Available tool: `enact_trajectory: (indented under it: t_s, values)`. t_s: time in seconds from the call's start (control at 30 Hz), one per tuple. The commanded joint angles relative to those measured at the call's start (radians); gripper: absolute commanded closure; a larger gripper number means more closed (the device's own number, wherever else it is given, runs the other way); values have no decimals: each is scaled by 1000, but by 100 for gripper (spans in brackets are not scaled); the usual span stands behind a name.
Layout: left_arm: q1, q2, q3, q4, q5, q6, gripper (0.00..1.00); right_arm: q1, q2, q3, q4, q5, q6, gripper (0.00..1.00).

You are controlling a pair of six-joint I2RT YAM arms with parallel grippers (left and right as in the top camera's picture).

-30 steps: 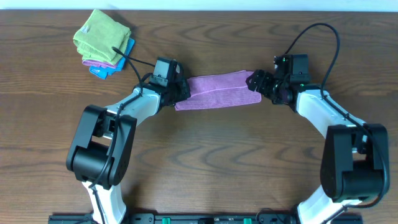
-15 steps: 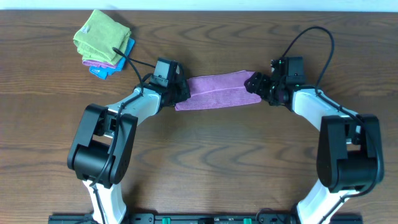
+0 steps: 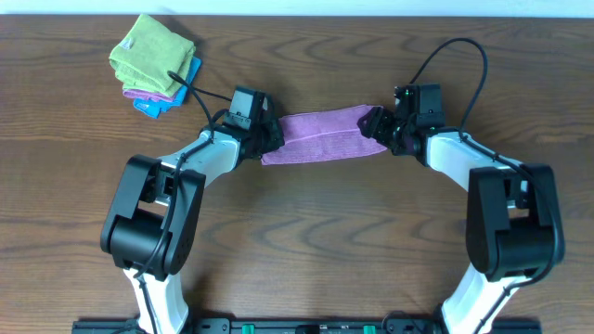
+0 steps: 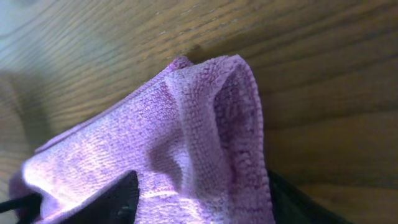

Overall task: Fold the cloth
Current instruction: 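Grasp the strip ends and bring the right gripper toward the left gripper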

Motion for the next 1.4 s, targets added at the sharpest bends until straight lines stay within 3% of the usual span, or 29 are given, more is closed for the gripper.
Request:
enact_trajectory:
  t_s: [0.0, 0.17, 0.2, 0.7, 1.37]
  values:
    - [0, 29, 11, -25, -4, -5, 94, 10, 34, -1, 14, 26, -17, 58]
    - [0, 29, 11, -33, -2, -6, 94, 13, 28, 0, 75, -2, -25, 97]
    - [0, 29, 11, -33, 1, -6, 94, 14, 23, 2, 80, -14, -24, 98]
    - [1, 29, 11, -33, 3, -6, 94, 153, -167, 32, 79, -10, -107, 99]
    - [16, 4, 12, -41, 34, 3, 94, 422, -85, 63, 106, 143, -140, 99]
